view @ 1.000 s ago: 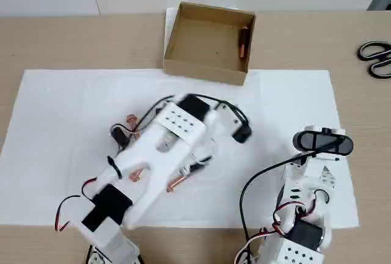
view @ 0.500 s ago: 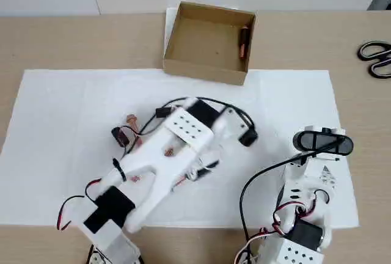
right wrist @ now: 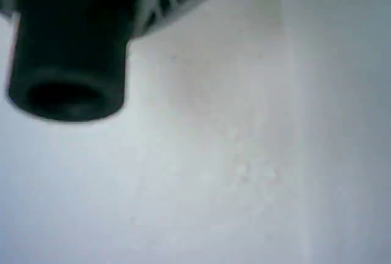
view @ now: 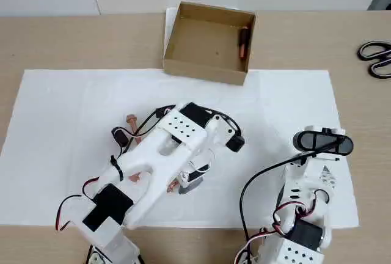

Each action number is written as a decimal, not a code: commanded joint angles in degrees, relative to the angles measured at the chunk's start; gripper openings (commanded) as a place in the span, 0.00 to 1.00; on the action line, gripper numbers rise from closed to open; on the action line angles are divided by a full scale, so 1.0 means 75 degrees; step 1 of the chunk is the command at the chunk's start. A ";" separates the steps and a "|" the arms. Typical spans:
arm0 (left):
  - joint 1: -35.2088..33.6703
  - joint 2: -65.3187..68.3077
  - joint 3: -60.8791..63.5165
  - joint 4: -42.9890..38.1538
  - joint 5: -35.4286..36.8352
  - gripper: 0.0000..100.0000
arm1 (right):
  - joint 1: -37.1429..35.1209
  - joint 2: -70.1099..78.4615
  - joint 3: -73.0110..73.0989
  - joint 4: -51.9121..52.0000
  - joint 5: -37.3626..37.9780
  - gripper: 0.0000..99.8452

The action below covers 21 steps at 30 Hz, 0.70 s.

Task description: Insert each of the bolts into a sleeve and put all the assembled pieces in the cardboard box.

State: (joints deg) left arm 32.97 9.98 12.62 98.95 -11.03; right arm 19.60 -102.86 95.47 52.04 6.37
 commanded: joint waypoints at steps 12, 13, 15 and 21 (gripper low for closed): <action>-0.0070 -0.0023 0.0006 0.0082 -0.0047 0.10 | 0.0088 -0.0147 -0.0059 -0.0111 -0.0059 0.00; -0.0141 -0.0023 0.0006 0.0070 -0.0035 0.10 | 0.0088 -0.0147 -0.0059 -0.0111 -0.0059 0.00; -0.0352 -0.0023 0.0006 -0.0012 -0.0035 0.11 | 0.0088 -0.0147 -0.0070 -0.0111 -0.0059 0.00; -0.0797 -0.0012 0.0006 -0.0023 -0.0047 0.11 | 0.0076 -0.0147 -0.0094 -0.0111 -0.0047 0.00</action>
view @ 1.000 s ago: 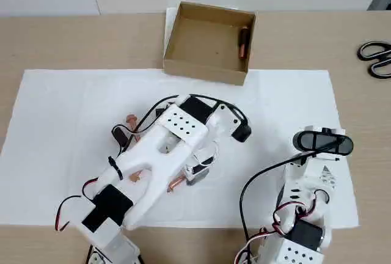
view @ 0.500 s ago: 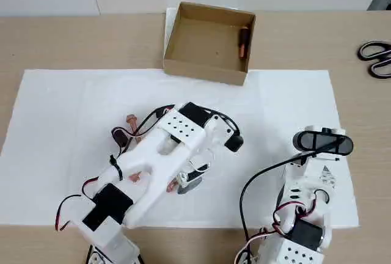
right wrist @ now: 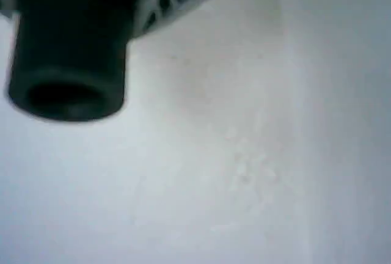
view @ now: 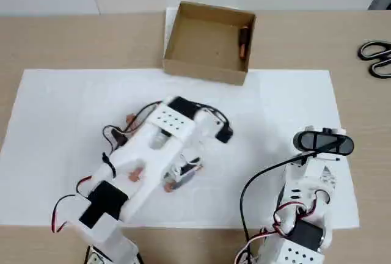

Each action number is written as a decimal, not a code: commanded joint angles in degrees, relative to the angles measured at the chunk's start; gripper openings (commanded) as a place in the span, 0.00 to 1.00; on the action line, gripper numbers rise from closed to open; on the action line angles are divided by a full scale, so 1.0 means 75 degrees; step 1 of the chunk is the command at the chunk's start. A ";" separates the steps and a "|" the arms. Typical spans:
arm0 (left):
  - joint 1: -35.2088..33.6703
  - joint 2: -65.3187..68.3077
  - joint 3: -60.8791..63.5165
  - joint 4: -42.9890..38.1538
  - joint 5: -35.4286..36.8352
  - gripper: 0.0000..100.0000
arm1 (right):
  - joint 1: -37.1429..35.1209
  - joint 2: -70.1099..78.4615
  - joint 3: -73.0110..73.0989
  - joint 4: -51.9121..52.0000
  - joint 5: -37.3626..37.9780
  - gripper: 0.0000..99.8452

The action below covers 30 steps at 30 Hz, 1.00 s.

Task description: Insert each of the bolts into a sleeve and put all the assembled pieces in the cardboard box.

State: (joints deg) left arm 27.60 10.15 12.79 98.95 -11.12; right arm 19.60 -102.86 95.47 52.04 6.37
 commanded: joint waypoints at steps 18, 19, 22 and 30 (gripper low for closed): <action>-0.0621 -0.0047 -0.2256 -0.0141 -0.0246 0.10 | 0.0064 -0.0147 -0.0035 -0.0088 -0.0070 0.00; -0.0621 -0.0047 -0.2409 -0.0211 -0.0340 0.10 | 0.0064 -0.0147 -0.0035 -0.0088 -0.0082 0.00; -0.0668 -0.0047 -0.2667 -0.0633 -0.0375 0.10 | 0.0053 -0.0147 -0.0035 -0.0088 -0.0082 0.00; -0.1336 0.0316 -0.2725 -0.1922 0.0094 0.10 | 0.0076 -0.0147 -0.0035 -0.0088 -0.0082 0.00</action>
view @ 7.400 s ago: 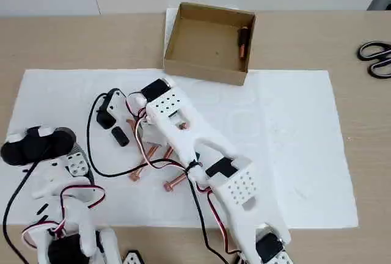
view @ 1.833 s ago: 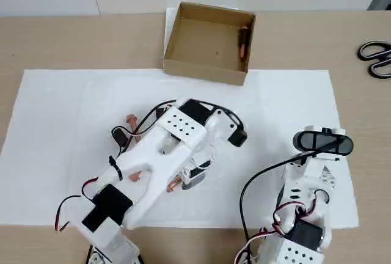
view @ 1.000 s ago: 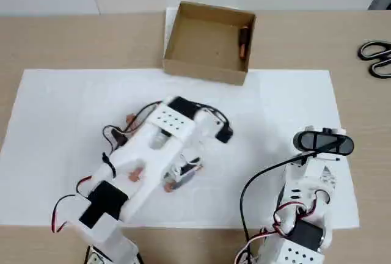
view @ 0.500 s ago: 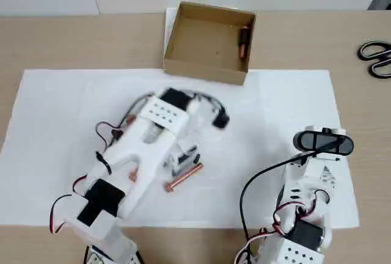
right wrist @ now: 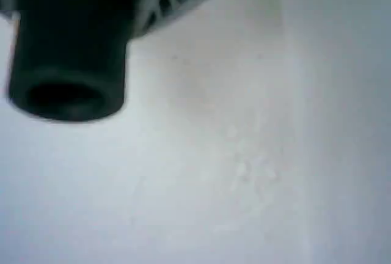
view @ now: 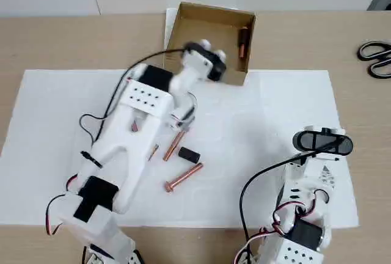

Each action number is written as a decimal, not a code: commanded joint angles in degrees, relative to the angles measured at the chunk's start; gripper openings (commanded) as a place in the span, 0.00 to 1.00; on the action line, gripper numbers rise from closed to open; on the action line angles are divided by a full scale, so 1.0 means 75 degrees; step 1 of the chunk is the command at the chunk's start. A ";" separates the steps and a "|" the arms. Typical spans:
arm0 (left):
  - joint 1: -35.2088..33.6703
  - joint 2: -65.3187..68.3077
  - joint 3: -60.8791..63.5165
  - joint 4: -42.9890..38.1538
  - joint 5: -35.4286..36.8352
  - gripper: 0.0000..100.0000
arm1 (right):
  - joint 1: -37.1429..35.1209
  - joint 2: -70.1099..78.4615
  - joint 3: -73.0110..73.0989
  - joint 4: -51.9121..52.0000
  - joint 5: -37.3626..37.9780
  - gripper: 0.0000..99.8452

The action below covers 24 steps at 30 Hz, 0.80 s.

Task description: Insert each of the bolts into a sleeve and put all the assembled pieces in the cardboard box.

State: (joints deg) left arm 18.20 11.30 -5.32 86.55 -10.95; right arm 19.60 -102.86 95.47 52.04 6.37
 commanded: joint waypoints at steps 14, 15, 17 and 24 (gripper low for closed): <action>-0.0082 0.2520 -0.2327 0.0387 0.0539 0.10 | 0.0076 -0.0147 -0.0035 -0.0088 -0.0082 0.00; -0.0082 0.2637 -0.2444 0.0610 0.0610 0.10 | 0.0076 -0.0147 -0.0035 -0.0088 -0.0082 0.00; -0.0082 0.2778 -0.2632 0.1043 0.0715 0.10 | 0.0076 -0.0147 -0.0035 -0.0088 -0.0082 0.00; -0.0070 0.2813 -0.3874 0.1840 0.0750 0.10 | 0.0076 -0.0147 -0.0035 -0.0088 -0.0082 0.00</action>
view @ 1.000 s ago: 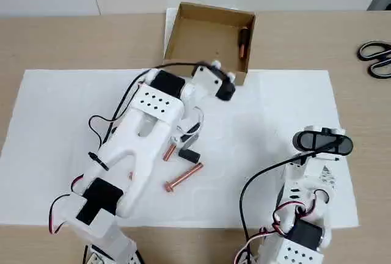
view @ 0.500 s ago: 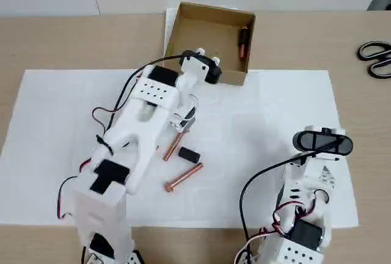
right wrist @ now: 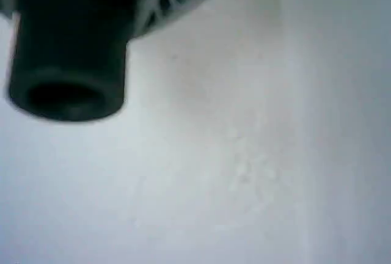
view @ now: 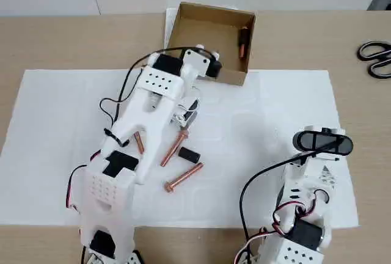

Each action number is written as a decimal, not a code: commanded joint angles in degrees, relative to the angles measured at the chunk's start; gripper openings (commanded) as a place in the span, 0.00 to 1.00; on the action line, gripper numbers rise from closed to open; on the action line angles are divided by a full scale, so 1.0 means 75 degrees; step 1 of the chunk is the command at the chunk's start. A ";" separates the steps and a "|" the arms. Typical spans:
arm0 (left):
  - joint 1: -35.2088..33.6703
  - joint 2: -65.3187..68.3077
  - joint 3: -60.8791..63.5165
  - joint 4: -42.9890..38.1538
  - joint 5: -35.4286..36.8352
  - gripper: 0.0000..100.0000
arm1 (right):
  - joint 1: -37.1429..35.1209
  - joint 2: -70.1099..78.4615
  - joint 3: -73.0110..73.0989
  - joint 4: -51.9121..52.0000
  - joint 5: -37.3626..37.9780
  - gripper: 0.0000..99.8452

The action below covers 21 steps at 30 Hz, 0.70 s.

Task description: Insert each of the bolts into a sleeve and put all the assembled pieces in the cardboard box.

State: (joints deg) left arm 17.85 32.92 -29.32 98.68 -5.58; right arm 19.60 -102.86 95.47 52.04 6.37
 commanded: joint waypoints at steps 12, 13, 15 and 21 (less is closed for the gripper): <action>0.0492 -0.0082 -0.0111 0.0246 0.0234 0.10 | 0.0076 -0.0147 -0.0035 -0.0088 -0.0082 0.00; 0.0469 -0.0117 -0.0088 0.0246 0.0234 0.10 | 0.0076 -0.0147 -0.0035 -0.0088 -0.0082 0.00; 0.0445 -0.0387 0.0076 0.0246 0.0246 0.10 | 0.0076 -0.0147 -0.0023 -0.0088 -0.0082 0.00; 0.0469 -0.1852 0.1424 0.0246 0.0234 0.10 | 0.0064 -0.0147 -0.0023 -0.0088 -0.0082 0.00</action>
State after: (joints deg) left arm 21.19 26.68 -21.49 99.30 -4.09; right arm 19.60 -102.86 95.47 52.04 6.37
